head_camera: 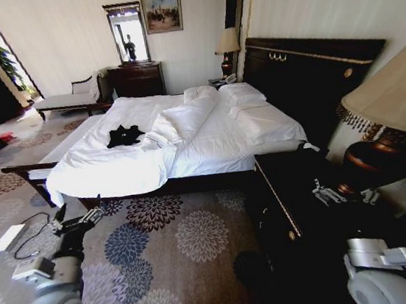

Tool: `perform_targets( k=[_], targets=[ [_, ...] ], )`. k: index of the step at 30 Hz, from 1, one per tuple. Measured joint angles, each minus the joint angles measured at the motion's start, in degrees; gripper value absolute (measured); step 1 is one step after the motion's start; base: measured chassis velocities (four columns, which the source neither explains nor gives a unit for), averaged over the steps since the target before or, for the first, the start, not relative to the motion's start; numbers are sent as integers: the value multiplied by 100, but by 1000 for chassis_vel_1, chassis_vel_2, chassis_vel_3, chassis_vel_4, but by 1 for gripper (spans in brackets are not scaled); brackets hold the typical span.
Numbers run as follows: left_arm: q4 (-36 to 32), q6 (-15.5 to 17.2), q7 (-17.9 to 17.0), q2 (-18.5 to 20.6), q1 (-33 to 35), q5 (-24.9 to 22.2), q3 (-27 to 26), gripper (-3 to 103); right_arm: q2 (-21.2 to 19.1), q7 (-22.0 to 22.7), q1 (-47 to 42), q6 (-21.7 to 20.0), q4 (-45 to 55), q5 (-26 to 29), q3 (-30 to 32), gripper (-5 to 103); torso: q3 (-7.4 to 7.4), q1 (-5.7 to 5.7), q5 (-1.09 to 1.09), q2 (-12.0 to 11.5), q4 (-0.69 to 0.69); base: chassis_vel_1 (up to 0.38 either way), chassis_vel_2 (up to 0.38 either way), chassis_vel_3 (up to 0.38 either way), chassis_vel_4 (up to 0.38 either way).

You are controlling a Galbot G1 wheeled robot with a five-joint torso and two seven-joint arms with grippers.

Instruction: Fold the clothes on the bed.

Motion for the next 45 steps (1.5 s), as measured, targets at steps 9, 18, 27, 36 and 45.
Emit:
perform_targets(
  k=[9,18,27,36,45],
  targets=[
    [1371,-274,-188,978,-709,-72,467,100,-1019,-434,535,-1123,-827,387,197,100,2,1,-2,0,4,0,0,0,0],
    [1785,-692,427,1389,-791,-446,714,100,-992,-632,444,-992,-851,275,197,100,0,1,0,0,2,0,0,0,0],
    [1729,-705,684,1525,-830,-568,744,100,-1308,-1359,578,-326,-887,487,635,100,1,1,-1,0,2,0,0,0,0],
    [1720,-956,614,1426,-802,-717,725,100,-1563,-1058,682,-825,-1116,950,616,100,0,1,0,0,2,0,0,0,0],
    [1723,-1038,497,1190,-666,-257,701,100,-1157,-1002,438,-673,-1039,590,291,100,0,0,-2,0,1,0,0,0,0]
  ],
)
